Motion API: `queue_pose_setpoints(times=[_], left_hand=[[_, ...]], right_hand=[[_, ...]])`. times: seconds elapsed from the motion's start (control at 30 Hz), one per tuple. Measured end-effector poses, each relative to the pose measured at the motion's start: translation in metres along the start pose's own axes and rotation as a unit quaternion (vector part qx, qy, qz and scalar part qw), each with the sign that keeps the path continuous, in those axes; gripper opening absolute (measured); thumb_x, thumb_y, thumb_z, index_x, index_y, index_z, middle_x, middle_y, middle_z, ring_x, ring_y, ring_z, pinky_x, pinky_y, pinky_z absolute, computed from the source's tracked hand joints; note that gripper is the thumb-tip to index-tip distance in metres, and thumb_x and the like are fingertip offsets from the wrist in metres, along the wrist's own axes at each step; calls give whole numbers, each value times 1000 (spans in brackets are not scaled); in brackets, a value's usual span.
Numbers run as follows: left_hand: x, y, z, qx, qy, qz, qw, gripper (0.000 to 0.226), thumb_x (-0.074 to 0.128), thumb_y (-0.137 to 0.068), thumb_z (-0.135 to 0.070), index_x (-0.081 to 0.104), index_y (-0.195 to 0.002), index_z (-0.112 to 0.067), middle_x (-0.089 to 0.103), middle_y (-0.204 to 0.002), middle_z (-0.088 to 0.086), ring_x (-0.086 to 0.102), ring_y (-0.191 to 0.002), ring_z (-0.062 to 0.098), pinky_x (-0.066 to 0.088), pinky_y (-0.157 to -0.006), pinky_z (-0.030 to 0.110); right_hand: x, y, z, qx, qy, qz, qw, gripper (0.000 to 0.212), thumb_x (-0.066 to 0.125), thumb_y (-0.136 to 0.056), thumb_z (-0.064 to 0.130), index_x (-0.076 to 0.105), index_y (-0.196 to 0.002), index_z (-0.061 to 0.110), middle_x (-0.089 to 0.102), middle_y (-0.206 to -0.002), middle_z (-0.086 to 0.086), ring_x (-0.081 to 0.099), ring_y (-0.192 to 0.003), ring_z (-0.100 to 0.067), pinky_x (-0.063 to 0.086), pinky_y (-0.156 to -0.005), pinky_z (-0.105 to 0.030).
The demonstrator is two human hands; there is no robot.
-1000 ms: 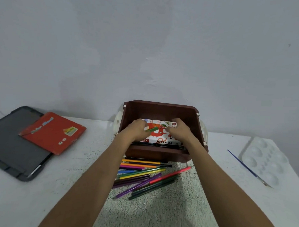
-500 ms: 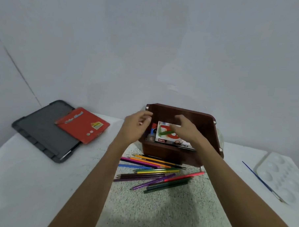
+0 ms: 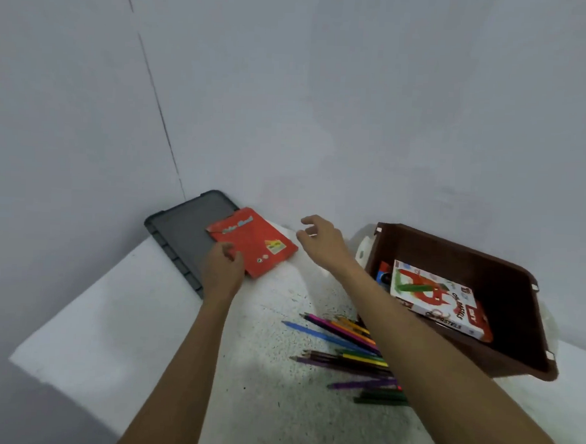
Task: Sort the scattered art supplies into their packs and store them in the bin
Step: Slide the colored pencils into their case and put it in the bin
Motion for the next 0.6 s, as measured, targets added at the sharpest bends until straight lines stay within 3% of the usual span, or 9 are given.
queue_pose_setpoints(times=[0.07, 0.2, 0.33, 0.47, 0.6], left_hand=[[1, -5, 1, 17, -46, 23, 999, 37, 55, -95, -21, 54, -129, -8, 60, -127, 9, 59, -112, 27, 48, -94, 39], [5, -15, 3, -1, -94, 70, 993, 44, 53, -98, -19, 44, -140, -8, 54, -138, 11, 55, -119, 27, 42, -93, 32], [10, -18, 9, -17, -125, 81, 989, 36, 51, -99, -15, 50, -135, -9, 58, -129, 9, 57, -103, 20, 43, -83, 29], [9, -18, 7, -12, -109, 62, 992, 30, 52, -99, -10, 57, -128, -5, 61, -126, 11, 54, -97, 16, 43, -82, 26], [4, -14, 7, 6, -52, 37, 998, 39, 57, -93, -5, 54, -132, -8, 59, -131, 12, 56, -99, 17, 49, -85, 29]], right_hand=[[21, -15, -10, 59, -45, 22, 997, 44, 54, -96, 25, 48, -137, 12, 54, -135, -10, 53, -111, -18, 40, -89, -27], [53, -40, -22, 113, -56, 76, 989, 66, 59, -92, 23, 31, -151, 12, 41, -151, -9, 45, -132, -25, 40, -106, -38], [67, -45, -26, 120, -78, 152, 978, 93, 69, -84, 19, 12, -157, 15, 40, -152, -6, 47, -131, -23, 41, -105, -39], [66, -47, -35, 128, -103, 119, 979, 88, 70, -77, 22, 24, -153, 19, 52, -142, -10, 57, -120, -24, 46, -104, -46], [53, -20, -14, 90, -73, 69, 991, 67, 60, -91, 26, 31, -150, 13, 52, -142, -10, 52, -125, -26, 42, -105, -40]])
Point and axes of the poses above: each hand's wrist, its own y-axis away from the middle knuckle, its own x-axis out of the palm, z = x × y, the point moved 2 cm from there along -y, towards the middle knuckle
